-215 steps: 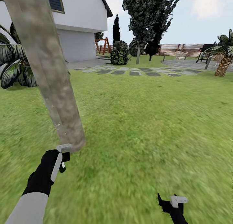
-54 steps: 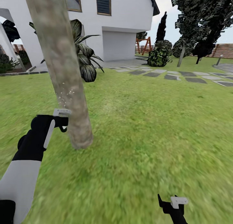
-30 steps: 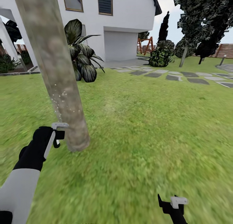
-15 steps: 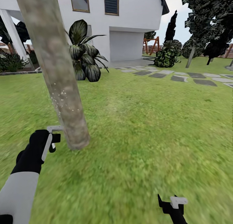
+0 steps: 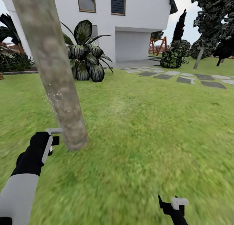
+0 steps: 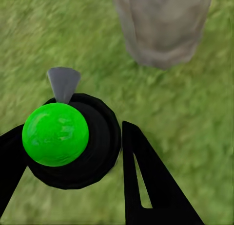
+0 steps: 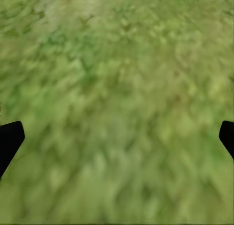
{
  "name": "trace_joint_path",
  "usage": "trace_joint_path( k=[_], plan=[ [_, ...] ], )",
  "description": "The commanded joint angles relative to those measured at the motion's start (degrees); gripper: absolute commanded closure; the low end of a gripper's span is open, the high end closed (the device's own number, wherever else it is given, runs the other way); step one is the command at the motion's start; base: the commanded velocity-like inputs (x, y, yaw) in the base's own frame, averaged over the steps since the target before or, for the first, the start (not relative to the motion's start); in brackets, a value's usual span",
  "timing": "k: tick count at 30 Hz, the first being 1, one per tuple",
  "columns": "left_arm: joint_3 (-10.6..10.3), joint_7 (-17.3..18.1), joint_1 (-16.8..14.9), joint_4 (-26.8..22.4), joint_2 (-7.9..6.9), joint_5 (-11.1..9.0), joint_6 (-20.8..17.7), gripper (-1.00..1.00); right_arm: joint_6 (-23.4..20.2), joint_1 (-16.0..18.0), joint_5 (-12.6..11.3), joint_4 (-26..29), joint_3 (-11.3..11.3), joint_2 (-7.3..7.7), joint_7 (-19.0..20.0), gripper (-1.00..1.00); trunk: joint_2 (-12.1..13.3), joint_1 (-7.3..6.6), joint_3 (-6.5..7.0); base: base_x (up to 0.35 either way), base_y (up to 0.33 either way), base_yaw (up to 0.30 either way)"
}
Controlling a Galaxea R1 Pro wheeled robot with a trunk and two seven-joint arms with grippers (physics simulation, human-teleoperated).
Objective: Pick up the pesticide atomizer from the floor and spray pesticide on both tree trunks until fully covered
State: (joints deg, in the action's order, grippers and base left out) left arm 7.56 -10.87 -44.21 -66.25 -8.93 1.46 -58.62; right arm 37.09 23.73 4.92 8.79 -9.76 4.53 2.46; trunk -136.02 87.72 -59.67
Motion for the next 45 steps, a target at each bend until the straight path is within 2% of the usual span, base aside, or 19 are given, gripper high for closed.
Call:
trace_joint_path(
  k=[1,8,11,15,21,39,45],
  plan=[
    [0.0,-0.06,-0.01,0.01,0.03,0.02,0.0,1.0,0.0,0.0,0.0,0.0,0.0,0.02,0.0,-1.0,0.0,0.0,0.0,0.201,-0.134,0.275],
    [-0.01,-0.11,0.18,0.05,0.09,-0.05,0.0,1.0,0.0,0.0,0.0,0.0,0.0,0.02,0.0,-1.0,0.0,0.0,0.0,0.036,-0.021,0.277],
    [-0.21,0.0,2.03,0.04,0.5,-0.22,0.0,1.0,0.0,0.0,0.0,0.0,0.0,-0.02,0.04,-1.0,0.0,0.0,0.0,0.001,0.0,0.248],
    [-1.5,0.01,3.23,0.01,1.43,-0.23,0.53,1.0,0.0,0.0,0.0,0.0,-0.01,-0.03,0.05,-1.0,0.0,0.0,0.0,0.048,-0.064,0.059],
    [-1.67,-0.03,3.38,-0.12,1.7,-0.27,0.61,1.0,0.0,0.0,-0.06,0.0,-0.09,0.04,0.0,-1.0,0.0,0.0,0.0,0.12,-0.234,0.004],
    [-1.94,-0.12,3.34,-0.95,1.53,0.15,0.33,1.0,0.0,0.0,-0.09,0.02,-0.09,0.06,0.0,-1.0,0.0,0.0,0.0,0.096,-0.265,0.003],
    [-0.78,-0.26,3.34,-0.89,0.72,0.21,0.43,1.0,0.0,0.0,-0.05,0.0,-0.04,0.04,0.0,-1.0,0.0,0.0,0.0,0.152,-0.249,0.229]
  ],
)
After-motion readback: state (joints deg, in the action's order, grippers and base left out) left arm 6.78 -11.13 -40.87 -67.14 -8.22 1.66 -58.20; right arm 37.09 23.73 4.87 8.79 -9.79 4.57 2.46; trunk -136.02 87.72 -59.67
